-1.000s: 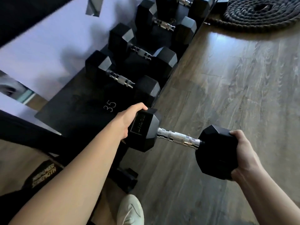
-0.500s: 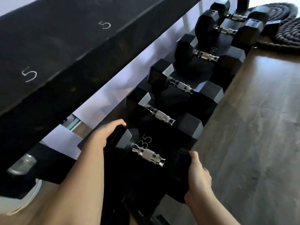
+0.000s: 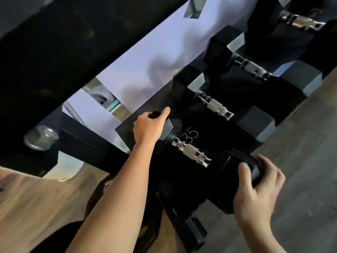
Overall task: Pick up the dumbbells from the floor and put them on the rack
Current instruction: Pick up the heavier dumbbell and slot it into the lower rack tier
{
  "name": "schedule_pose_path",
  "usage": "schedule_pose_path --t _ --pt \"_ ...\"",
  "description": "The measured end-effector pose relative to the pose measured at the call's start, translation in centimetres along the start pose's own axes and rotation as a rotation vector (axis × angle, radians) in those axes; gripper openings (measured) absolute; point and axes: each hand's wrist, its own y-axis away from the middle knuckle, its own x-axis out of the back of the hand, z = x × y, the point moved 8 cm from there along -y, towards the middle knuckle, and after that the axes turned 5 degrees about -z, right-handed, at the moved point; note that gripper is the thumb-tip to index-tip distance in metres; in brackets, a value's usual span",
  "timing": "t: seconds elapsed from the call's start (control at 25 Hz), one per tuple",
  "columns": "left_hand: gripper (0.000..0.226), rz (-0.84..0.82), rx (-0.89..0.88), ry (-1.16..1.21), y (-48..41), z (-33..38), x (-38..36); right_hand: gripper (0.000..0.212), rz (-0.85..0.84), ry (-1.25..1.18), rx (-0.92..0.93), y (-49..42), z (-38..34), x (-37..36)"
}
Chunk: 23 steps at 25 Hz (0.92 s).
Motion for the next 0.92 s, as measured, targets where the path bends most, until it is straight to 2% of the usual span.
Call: schedule_pose_path --t 0.08,0.2,0.28,0.44,0.68,0.92 --pt "0.068 -0.026 -0.047 -0.105 0.4 0.2 -0.4 0.042 0.018 -0.069 0.19 0.1 -0.9 0.0" --pt "0.065 -0.048 -0.087 -0.117 0.0 0.0 -0.6 0.033 0.037 -0.131 0.203 -0.2 0.0 -0.3" --pt "0.055 -0.023 -0.085 -0.048 -0.4 0.0 -0.5 0.031 0.069 -0.15 0.204 -0.4 -0.3 0.0" --pt "0.049 0.05 -0.053 -0.007 -1.3 0.3 0.2 0.029 0.039 -0.131 0.192 -1.4 -1.4 -1.1" --pt "0.052 0.089 -0.033 0.02 -4.2 0.5 1.8 0.029 0.034 -0.12 0.207 -2.9 -1.6 -4.9" --pt "0.048 0.119 -0.202 -0.128 -5.5 1.2 2.0 0.037 0.049 -0.04 0.168 -0.7 2.4 -8.3"
